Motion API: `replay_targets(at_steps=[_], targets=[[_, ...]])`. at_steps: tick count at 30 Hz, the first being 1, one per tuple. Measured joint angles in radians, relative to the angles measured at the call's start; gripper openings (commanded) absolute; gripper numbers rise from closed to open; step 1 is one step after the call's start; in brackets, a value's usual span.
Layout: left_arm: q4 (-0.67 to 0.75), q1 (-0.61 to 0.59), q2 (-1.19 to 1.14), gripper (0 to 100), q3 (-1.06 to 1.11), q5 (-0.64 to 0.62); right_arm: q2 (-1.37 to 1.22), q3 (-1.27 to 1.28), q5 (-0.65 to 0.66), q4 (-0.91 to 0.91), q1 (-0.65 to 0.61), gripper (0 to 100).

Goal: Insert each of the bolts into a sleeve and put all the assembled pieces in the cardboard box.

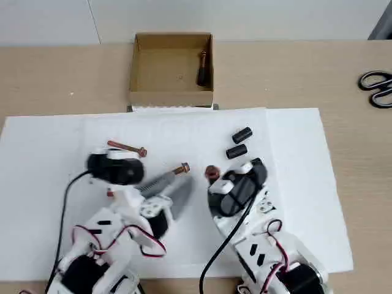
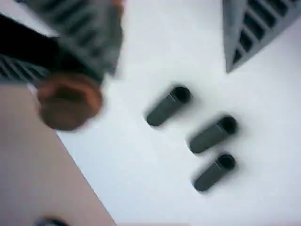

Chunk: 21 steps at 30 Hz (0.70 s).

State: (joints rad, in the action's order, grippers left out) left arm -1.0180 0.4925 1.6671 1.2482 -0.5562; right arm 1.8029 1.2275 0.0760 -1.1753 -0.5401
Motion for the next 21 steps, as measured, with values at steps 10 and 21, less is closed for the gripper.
replay_targets(at_steps=[10,21], targets=[[0.000,-0.241,0.002,1,-0.017,0.052,0.000,0.000,-0.008,0.000,0.123,0.3],[0.029,-0.393,0.000,1,0.284,0.186,-0.058,0.048,-0.121,0.242,0.146,0.2]])
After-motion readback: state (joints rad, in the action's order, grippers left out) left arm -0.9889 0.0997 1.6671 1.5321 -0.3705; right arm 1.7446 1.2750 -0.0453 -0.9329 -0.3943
